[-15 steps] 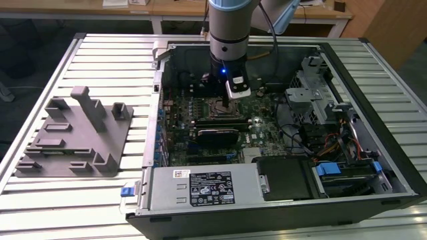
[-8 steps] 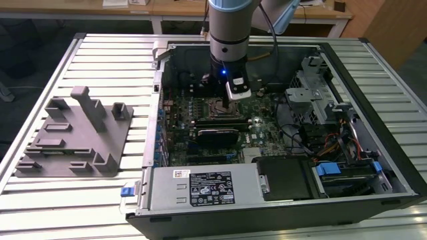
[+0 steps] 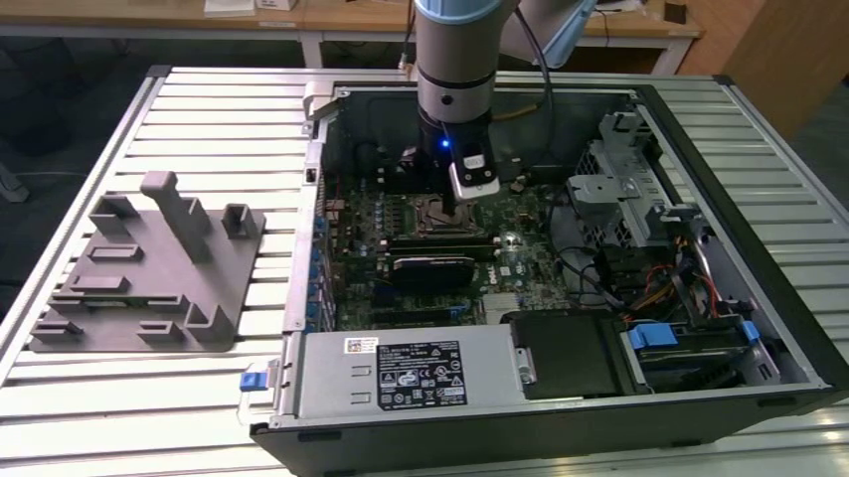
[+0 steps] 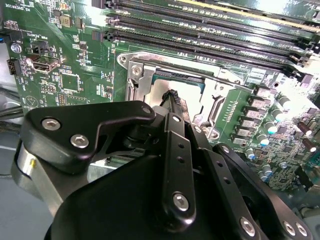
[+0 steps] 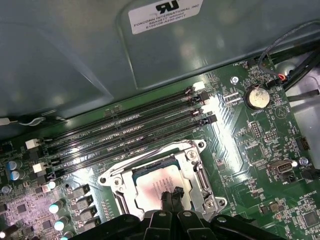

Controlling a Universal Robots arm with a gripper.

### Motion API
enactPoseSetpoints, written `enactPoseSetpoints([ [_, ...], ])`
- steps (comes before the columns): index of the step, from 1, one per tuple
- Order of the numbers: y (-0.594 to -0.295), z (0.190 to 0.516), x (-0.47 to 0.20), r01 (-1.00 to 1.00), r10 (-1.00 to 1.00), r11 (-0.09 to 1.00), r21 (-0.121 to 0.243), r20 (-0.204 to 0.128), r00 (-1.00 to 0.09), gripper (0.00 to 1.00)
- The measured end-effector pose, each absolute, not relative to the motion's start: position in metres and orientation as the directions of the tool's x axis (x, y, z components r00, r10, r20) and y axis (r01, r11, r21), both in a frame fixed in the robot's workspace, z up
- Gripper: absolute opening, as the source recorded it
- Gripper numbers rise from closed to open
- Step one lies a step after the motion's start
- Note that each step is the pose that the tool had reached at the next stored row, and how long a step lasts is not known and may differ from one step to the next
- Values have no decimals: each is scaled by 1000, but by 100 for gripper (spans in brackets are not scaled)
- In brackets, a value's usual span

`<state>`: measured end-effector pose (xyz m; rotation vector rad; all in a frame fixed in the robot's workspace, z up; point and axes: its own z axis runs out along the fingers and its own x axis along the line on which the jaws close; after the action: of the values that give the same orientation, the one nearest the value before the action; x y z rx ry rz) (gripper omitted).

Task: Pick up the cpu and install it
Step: 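Install the second cpu locking lever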

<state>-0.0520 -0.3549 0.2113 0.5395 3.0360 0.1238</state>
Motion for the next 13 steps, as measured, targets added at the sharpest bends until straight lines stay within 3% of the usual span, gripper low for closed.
enactPoseSetpoints([
  [13,-355,225,-52,341,346,936,89,-41,-937,11],
])
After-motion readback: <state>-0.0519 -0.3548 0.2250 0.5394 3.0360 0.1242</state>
